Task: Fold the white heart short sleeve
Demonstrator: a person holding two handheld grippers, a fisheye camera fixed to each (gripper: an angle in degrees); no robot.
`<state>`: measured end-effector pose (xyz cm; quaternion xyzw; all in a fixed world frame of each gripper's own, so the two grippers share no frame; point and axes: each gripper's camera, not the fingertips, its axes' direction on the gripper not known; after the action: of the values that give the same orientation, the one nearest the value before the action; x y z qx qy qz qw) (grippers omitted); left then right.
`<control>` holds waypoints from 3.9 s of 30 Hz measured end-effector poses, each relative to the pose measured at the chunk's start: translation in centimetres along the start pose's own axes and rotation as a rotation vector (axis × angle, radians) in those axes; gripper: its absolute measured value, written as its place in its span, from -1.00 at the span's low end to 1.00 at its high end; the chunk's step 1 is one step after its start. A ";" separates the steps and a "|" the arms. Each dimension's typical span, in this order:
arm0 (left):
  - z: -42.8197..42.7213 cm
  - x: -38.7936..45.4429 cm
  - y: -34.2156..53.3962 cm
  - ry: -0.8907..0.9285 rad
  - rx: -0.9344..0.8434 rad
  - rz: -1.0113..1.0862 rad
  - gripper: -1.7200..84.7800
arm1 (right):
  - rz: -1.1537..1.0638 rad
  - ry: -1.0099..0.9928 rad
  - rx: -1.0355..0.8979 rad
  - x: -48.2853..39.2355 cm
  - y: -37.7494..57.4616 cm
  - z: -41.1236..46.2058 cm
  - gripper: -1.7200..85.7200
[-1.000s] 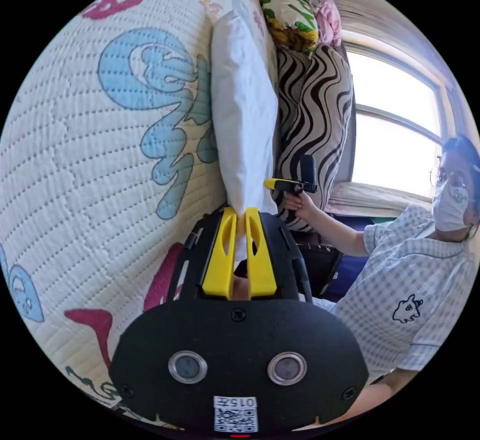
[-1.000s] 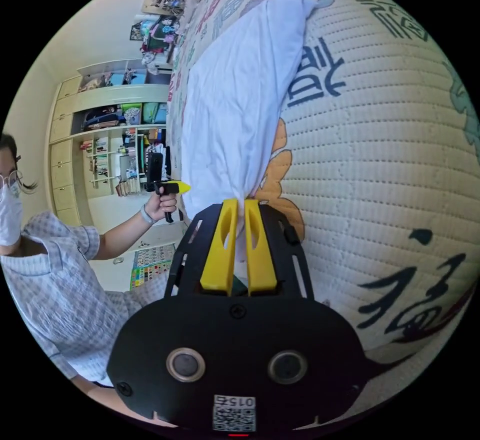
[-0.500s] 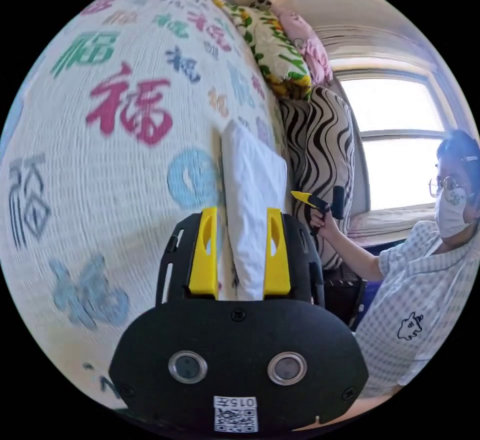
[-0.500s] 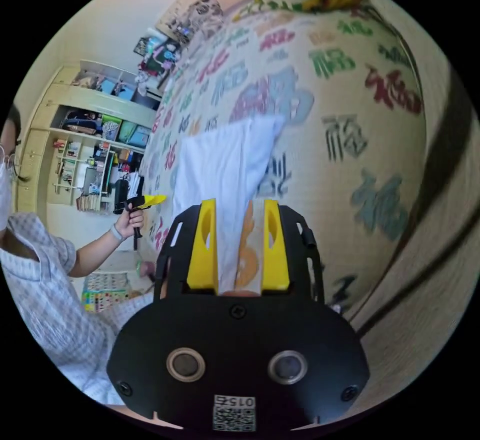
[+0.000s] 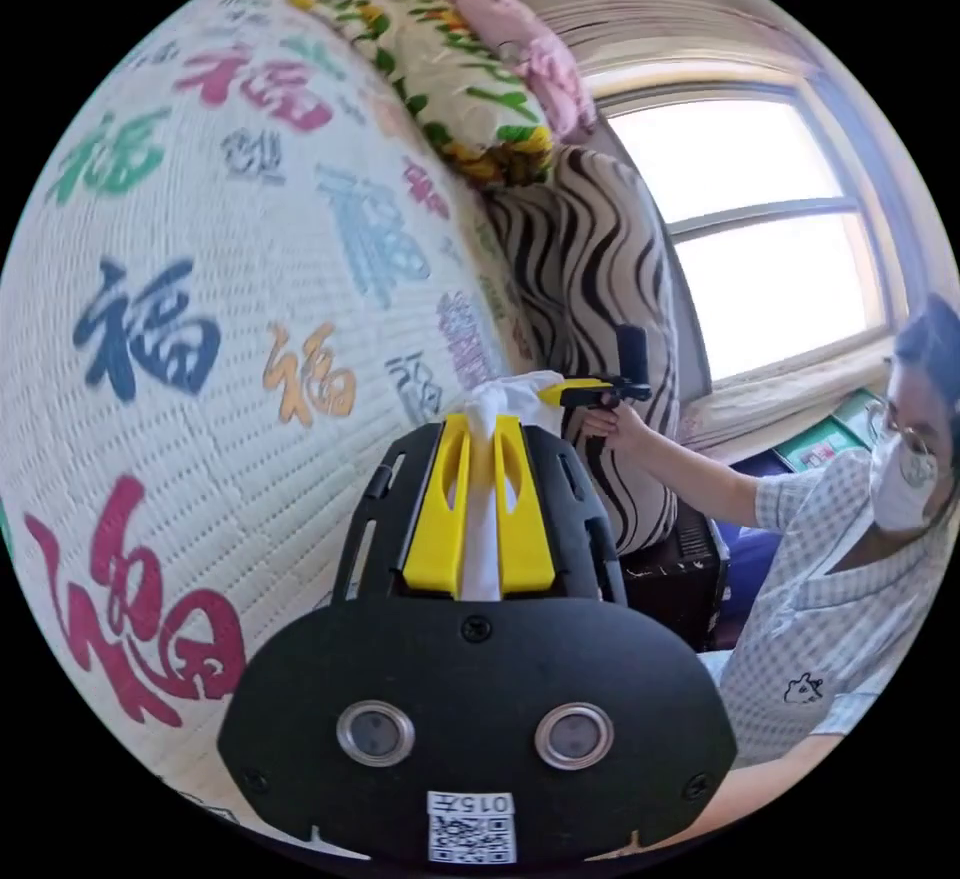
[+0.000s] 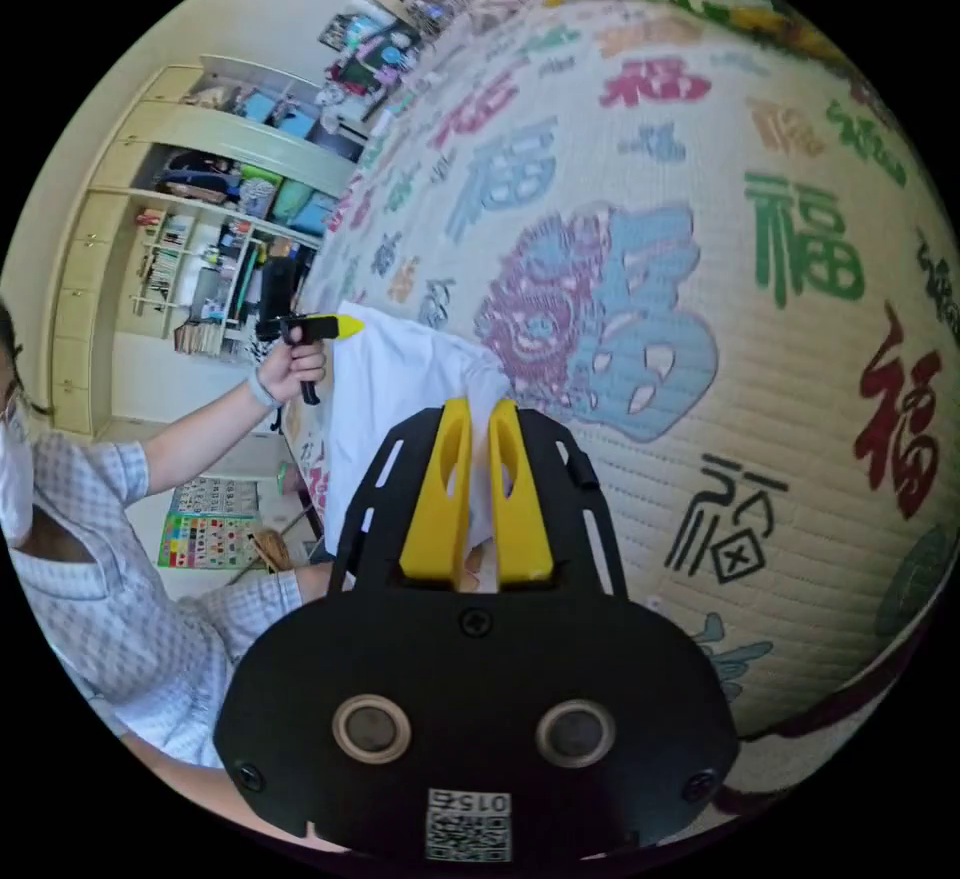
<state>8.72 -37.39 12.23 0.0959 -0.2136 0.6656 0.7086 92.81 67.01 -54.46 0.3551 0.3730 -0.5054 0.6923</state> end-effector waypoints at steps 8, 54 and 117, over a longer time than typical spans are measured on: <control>-9.2 19.5 0.8 -0.050 0.194 0.655 -0.91 | -0.548 0.056 0.378 -14.7 2.8 -11.7 -0.88; 21.3 8.9 14.1 -0.153 -0.463 0.159 -0.80 | -0.018 0.334 -0.512 -11.1 12.1 21.1 -0.96; 38.4 36.5 21.1 -0.631 -0.760 1.094 -0.95 | -0.522 0.651 -0.410 -46.5 10.2 23.8 -0.95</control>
<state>-17.97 -18.55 58.96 -0.0897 -0.6404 0.7448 0.1645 96.63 69.01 -1.39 0.2452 0.7401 -0.4408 0.4448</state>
